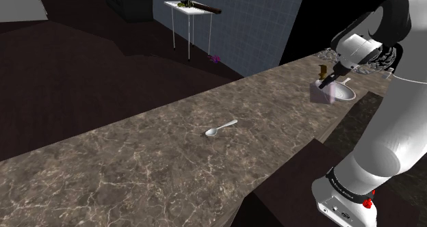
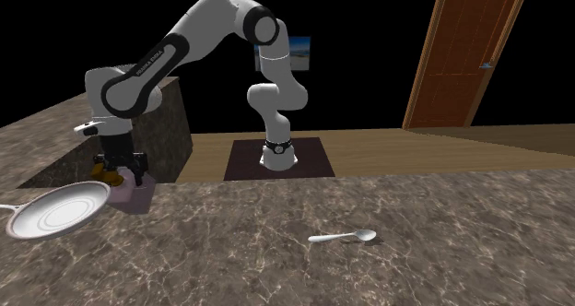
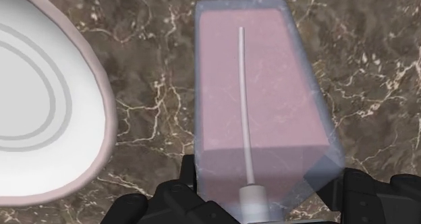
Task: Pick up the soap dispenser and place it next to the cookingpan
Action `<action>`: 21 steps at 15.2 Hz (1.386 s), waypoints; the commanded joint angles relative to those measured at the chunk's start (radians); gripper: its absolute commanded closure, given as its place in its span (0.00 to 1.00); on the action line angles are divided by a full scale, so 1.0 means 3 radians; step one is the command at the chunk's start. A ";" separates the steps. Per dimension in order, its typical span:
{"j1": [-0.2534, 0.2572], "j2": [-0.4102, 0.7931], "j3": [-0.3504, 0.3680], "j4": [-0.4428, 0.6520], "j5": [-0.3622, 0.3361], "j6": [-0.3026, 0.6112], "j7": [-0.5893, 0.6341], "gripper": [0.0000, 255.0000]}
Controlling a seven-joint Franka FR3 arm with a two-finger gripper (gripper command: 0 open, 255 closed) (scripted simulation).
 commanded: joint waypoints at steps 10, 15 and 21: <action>-0.0007 0.0024 0.0007 -0.0008 0.0012 0.0005 -0.0010 0.00; 0.0183 -0.0379 -0.0254 0.0014 -0.0490 -0.0202 0.0305 0.00; 0.0180 -0.0380 -0.0250 0.0014 -0.0491 -0.0201 0.0305 0.00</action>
